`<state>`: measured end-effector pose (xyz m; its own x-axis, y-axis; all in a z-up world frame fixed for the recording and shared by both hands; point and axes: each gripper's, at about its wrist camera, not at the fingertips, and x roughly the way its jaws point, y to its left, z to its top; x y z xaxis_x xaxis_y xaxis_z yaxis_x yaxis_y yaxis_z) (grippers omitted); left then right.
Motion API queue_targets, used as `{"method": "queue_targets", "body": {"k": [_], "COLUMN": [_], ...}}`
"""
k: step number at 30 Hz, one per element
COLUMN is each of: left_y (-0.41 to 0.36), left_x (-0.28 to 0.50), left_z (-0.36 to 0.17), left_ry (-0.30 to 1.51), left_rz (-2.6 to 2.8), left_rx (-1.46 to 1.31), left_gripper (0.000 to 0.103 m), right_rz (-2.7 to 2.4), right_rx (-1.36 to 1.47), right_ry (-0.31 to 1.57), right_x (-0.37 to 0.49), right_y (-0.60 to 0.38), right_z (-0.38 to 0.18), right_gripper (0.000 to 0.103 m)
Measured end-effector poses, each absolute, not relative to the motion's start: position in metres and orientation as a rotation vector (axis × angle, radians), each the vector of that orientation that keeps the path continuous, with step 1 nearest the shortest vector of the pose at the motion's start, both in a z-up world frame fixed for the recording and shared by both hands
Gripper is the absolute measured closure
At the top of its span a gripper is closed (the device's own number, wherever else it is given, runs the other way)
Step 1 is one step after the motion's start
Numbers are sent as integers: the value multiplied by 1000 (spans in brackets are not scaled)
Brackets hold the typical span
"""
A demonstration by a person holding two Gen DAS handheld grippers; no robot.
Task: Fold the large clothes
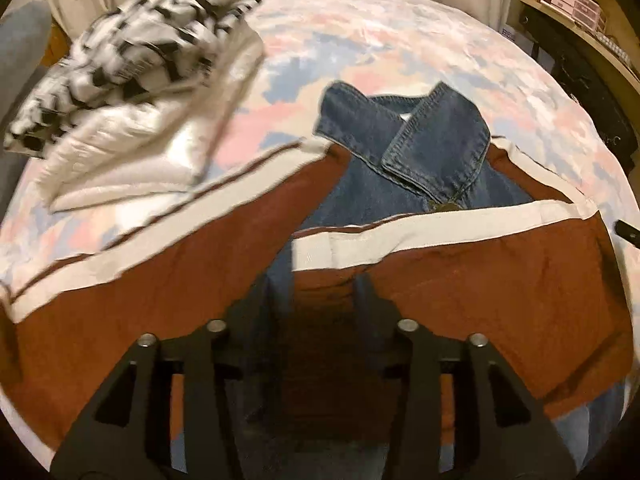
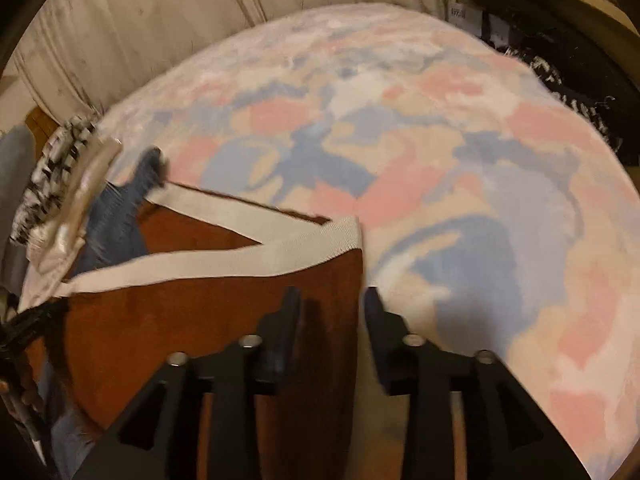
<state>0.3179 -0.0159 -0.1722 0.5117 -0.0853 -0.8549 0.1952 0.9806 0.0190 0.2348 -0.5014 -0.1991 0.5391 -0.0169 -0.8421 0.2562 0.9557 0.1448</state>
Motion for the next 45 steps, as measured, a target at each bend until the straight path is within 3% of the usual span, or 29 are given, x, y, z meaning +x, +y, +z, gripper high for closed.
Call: {"method": "queue_targets", "body": {"k": [5,10,15,20,28,39,42,45], "left_y": [-5,-21,-65,-89,-66,-66,-66,-66], "left_x": [287,256,234,234,235,235,228,218], "left_z": [-138,-125,-145,-183,-202,-192,-180,-165], "left_ry": [955,947,960,1033,1088,1087,1071,1045], "left_rz": [-152,-216,-263,-222,-222,-222,-225,-219], "left_rx": [131,85,95,152,68,61,61,57], "left_gripper": [57,57,59,71,73,73,69,50], "right_rz": [-118,-5,115,95,-219,-284,-285,-305], "right_rx": [283,351,316,197,105,282,314,304], "right_ry": [1007,1061,1074,1126,1089,1076,1063,1033], "right_x": [193,168,159,153,105,58,49,39], "right_y": [-477,-426,-346,-302,-369,-405,-400,-398], "right_z": [-161,-157,-169,-203,-206,-198,-191,-178], "right_gripper": [52,52,52,53,53,49,49,49]}}
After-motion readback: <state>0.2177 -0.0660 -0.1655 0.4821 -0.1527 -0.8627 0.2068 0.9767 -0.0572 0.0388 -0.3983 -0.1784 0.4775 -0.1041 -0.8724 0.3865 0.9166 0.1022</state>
